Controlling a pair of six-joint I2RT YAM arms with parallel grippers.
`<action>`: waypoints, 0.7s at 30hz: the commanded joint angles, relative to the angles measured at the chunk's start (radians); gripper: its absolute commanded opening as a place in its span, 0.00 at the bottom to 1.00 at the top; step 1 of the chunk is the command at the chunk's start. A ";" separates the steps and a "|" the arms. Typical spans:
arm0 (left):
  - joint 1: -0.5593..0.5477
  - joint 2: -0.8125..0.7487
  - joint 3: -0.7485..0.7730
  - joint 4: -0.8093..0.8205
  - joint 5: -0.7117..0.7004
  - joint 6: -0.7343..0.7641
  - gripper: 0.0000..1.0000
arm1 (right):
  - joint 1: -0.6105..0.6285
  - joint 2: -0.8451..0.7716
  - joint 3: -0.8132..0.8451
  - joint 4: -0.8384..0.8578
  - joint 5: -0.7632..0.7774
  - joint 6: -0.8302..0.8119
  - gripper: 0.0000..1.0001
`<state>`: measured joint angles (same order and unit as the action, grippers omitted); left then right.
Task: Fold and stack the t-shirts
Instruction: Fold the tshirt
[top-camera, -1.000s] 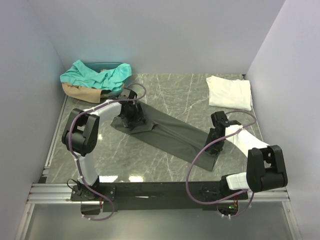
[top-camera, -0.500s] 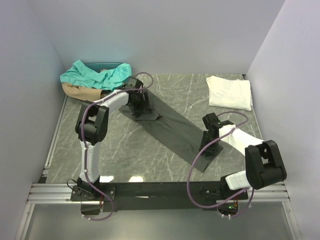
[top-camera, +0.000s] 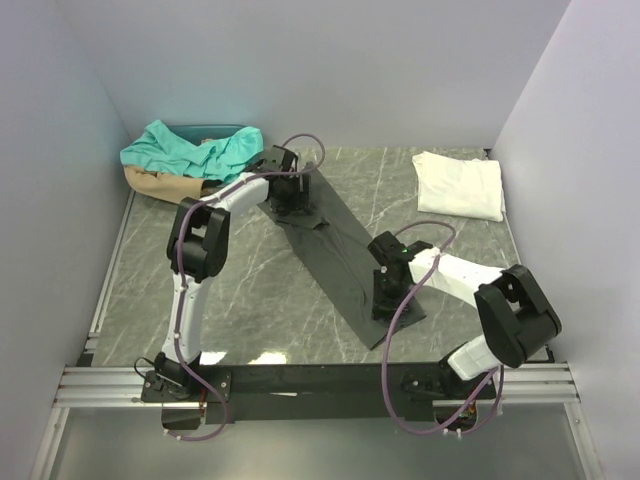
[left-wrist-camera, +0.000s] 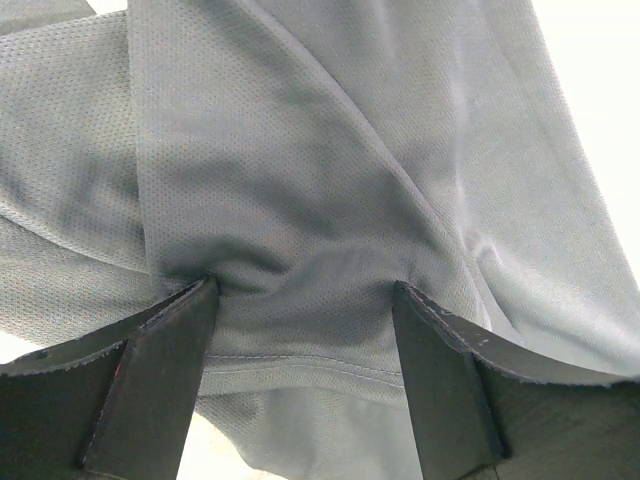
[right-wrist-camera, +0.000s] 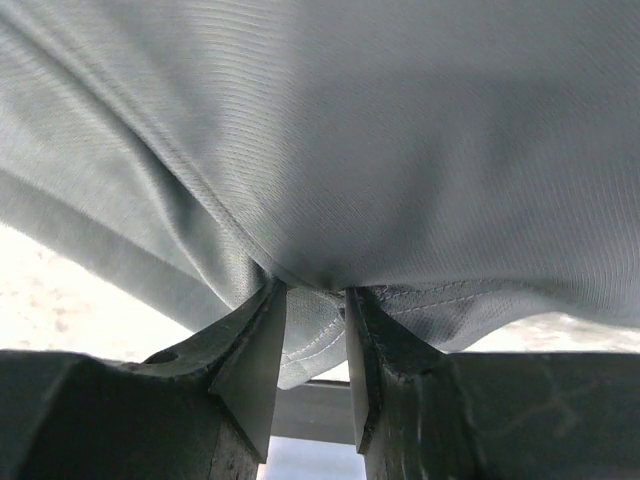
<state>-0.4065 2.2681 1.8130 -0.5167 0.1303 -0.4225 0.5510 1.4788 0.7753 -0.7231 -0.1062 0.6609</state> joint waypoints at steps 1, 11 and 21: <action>-0.018 0.042 0.037 0.015 0.025 0.062 0.77 | 0.044 0.037 0.044 0.028 -0.030 -0.009 0.37; -0.055 0.108 0.084 0.053 0.074 0.067 0.77 | 0.190 0.136 0.151 0.042 -0.069 -0.012 0.37; -0.055 0.194 0.218 -0.017 0.016 0.183 0.78 | 0.256 0.187 0.219 0.067 -0.148 0.049 0.37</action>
<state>-0.4580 2.3981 1.9965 -0.4698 0.1677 -0.3027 0.7872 1.6531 0.9470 -0.6834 -0.2123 0.6788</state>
